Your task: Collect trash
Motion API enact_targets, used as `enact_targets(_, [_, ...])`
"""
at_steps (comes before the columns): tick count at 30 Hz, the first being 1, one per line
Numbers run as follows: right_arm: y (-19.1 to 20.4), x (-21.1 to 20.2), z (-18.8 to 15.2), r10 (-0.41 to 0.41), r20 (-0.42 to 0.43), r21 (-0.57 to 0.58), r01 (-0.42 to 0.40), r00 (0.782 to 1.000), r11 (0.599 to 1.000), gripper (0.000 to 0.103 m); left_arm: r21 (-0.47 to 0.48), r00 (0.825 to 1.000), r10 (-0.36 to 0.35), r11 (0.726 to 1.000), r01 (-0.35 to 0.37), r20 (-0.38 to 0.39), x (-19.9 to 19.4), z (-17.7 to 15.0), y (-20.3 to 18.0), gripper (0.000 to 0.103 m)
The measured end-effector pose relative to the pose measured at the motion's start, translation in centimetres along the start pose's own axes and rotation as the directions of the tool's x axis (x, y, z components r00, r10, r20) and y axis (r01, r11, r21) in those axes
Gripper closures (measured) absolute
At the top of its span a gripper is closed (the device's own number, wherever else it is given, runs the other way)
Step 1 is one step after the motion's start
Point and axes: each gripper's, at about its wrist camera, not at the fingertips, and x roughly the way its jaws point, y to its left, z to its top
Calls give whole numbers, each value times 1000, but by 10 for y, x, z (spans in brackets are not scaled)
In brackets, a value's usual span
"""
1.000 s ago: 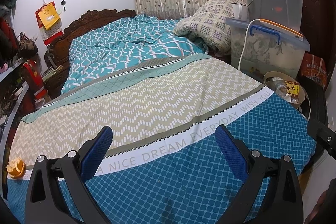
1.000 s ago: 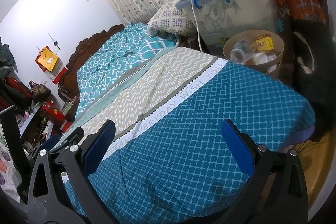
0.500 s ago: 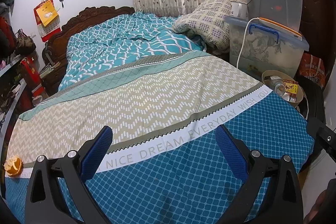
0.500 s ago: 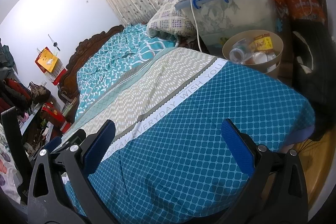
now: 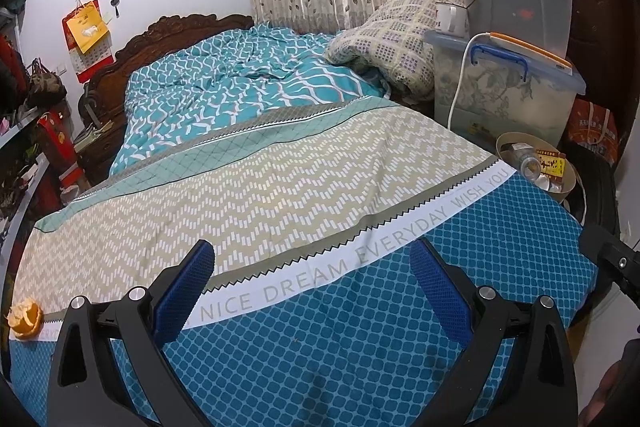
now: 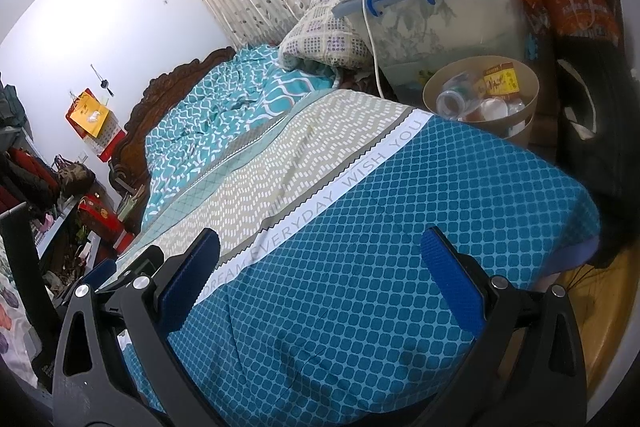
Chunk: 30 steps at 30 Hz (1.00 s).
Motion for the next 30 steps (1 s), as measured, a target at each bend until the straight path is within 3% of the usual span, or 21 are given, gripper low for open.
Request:
enact_targets(18, [4,3,-1,-31,-10,-39,31,999,999,3,-42,996,-64,997,62,-64,13,-4,5,9])
enact_targets(30, [6,5,-3,-45,-19,-53,44,999,998,3,-37,996,-38,999,35,-76,17,-7,4,9])
